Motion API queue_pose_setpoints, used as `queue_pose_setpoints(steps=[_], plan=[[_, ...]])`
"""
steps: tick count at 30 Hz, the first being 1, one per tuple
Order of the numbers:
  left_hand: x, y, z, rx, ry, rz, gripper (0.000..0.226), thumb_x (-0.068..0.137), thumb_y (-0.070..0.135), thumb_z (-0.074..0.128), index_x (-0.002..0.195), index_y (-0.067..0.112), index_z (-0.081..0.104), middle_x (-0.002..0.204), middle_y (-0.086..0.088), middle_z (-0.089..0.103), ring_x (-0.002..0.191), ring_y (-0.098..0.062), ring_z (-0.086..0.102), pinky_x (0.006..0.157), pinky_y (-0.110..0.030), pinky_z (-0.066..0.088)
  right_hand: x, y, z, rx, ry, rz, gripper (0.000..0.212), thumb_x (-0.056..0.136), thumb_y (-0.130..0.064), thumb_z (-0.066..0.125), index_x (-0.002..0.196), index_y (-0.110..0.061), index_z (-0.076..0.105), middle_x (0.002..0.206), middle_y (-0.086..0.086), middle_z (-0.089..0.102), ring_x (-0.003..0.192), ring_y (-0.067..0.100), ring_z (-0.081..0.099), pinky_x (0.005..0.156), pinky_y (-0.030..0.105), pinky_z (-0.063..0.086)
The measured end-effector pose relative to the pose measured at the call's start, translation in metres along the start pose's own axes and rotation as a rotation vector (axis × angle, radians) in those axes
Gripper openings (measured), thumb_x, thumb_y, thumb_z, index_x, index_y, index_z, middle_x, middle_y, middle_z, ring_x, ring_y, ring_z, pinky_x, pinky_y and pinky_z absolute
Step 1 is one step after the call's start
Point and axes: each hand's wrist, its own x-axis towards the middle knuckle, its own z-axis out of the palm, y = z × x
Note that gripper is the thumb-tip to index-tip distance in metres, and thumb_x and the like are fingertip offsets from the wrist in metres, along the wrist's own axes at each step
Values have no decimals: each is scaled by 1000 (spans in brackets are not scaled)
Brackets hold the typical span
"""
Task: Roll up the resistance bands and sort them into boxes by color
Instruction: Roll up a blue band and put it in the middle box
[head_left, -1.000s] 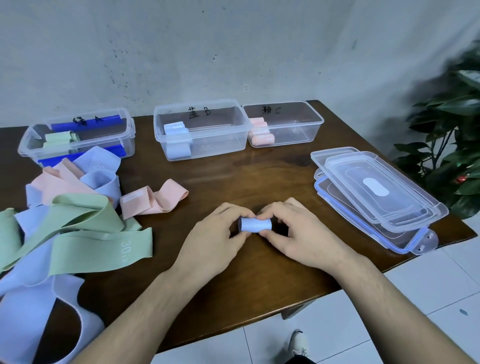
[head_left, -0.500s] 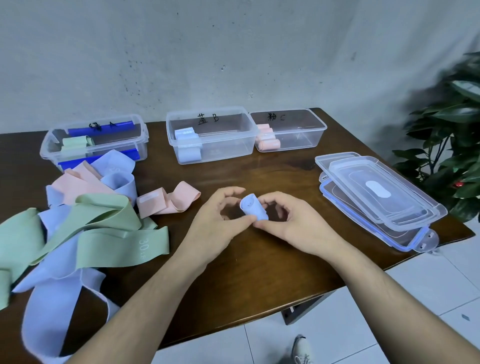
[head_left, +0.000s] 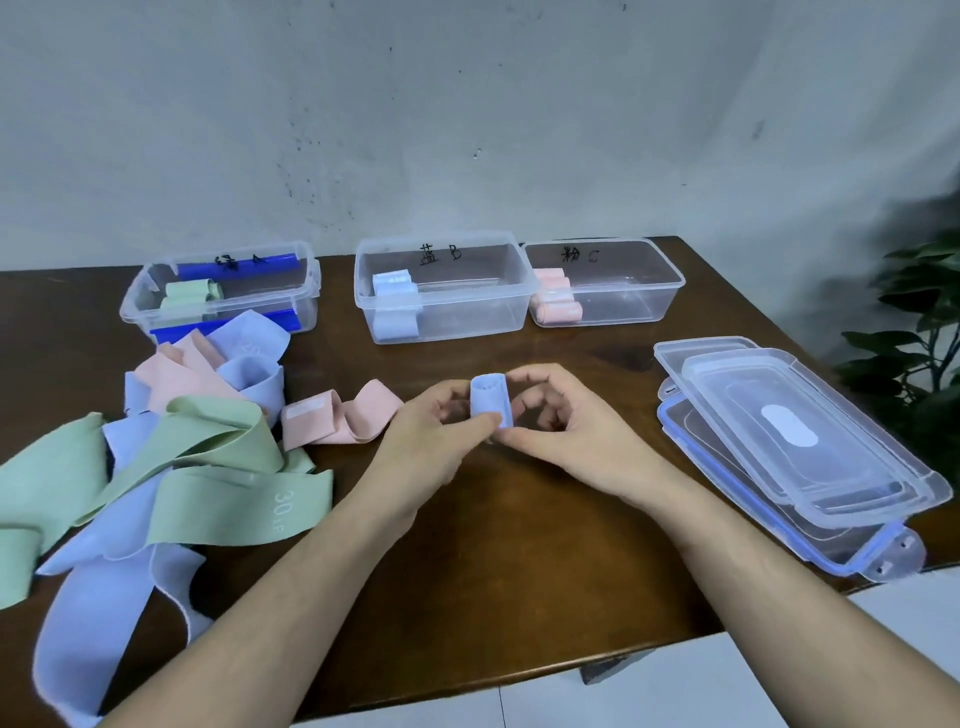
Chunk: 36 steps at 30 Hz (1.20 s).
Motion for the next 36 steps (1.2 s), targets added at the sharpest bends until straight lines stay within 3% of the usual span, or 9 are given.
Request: queue_pose_setpoints(steps=[2, 5, 10, 14, 22, 25, 28, 32, 36], plan=[[6, 8, 1, 17, 41, 2, 27, 91, 28, 69, 110, 39, 53, 120, 3, 64, 99, -30, 59, 85, -33, 53, 11, 1, -11, -21, -54, -25, 56, 86, -38, 75, 134, -41, 46, 103, -15, 66, 80, -3, 55, 73, 15, 47], [16, 19, 2, 96, 79, 19, 32, 92, 25, 67, 119, 34, 55, 115, 10, 58, 94, -12, 56, 77, -25, 48, 29, 0, -29, -44, -62, -49, 54, 89, -42, 70, 136, -45, 44, 106, -19, 61, 82, -1, 55, 74, 14, 46], [31, 36, 3, 266, 84, 57, 31, 88, 28, 69, 118, 29, 64, 104, 7, 67, 79, -7, 59, 55, -11, 42, 58, -8, -55, -56, -141, -145, 44, 90, -41, 69, 131, -47, 53, 112, -24, 60, 77, 2, 51, 72, 11, 46], [46, 53, -5, 345, 46, 60, 31, 83, 31, 75, 113, 32, 68, 99, 8, 70, 85, -7, 64, 67, -18, 49, 85, -13, -68, -93, -208, -193, 25, 89, -28, 72, 112, -37, 69, 93, -25, 64, 67, 3, 46, 66, 11, 41], [87, 86, -47, 559, 108, 195, 33, 73, 42, 83, 99, 32, 65, 98, 7, 66, 86, -7, 61, 68, -18, 44, 141, -32, -75, -257, -209, -259, 25, 82, -35, 76, 106, -39, 68, 98, -24, 66, 71, 13, 48, 68, 24, 42], [107, 92, -62, 630, 110, 265, 35, 72, 43, 83, 98, 30, 65, 92, 9, 64, 82, -3, 58, 65, -13, 41, 161, -49, -68, -376, -189, -292, 25, 84, -32, 75, 108, -34, 67, 93, -27, 61, 74, 0, 53, 63, 12, 38], [128, 96, -76, 619, 120, 324, 38, 72, 41, 85, 100, 23, 66, 90, 7, 67, 91, -11, 63, 76, -26, 50, 184, -64, -62, -481, -167, -285, 29, 85, -30, 75, 114, -27, 69, 97, -24, 59, 77, -21, 48, 66, 2, 33], [153, 94, -99, 539, 69, 297, 33, 75, 39, 83, 100, 25, 67, 82, 11, 68, 81, -16, 65, 65, -31, 54, 213, -74, -51, -575, -167, -225, 25, 85, -30, 74, 109, -28, 69, 101, -17, 64, 83, -3, 53, 67, 2, 36], [182, 95, -124, 571, 60, 288, 18, 92, 41, 62, 102, 26, 65, 91, 14, 71, 85, -17, 64, 73, -31, 50, 246, -66, -38, -688, -179, -160, 17, 83, -27, 74, 95, -28, 62, 92, -11, 62, 81, 8, 56, 67, 13, 42]])
